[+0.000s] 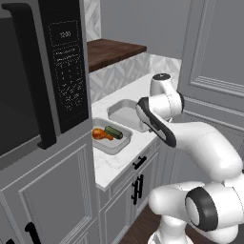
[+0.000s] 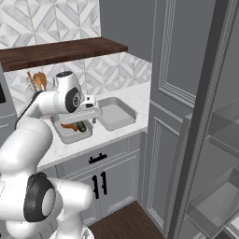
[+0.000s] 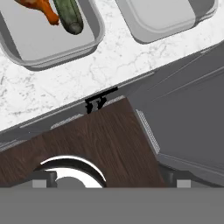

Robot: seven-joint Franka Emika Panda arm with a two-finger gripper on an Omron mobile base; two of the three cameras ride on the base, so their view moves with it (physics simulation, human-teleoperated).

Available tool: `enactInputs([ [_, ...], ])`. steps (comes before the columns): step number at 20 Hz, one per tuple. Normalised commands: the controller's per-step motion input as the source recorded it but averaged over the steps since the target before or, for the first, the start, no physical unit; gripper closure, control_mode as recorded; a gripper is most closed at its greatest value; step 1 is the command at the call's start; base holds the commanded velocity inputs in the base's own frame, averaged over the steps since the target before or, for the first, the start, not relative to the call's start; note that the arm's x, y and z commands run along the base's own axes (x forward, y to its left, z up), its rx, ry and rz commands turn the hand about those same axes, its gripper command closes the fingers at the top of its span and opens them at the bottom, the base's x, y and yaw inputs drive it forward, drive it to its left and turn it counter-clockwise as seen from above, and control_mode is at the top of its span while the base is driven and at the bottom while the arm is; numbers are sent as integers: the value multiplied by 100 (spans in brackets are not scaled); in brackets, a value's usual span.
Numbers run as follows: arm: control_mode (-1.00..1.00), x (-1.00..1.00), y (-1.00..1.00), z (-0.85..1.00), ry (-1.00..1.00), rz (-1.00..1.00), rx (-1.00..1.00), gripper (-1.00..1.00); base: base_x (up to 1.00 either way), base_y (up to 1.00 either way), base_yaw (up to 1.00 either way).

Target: Place one cucumber and one chicken drumstick in each tupperware on the nearby counter, to pack two identical lunches.

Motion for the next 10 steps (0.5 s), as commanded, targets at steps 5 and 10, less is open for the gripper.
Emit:
enactInputs([
  [5,-100,-74,-13,93,-22,-8,1,-100,0,0,0],
  [10,-100,-100,-16,18,-12,-7,7,-100,0,0,0],
])
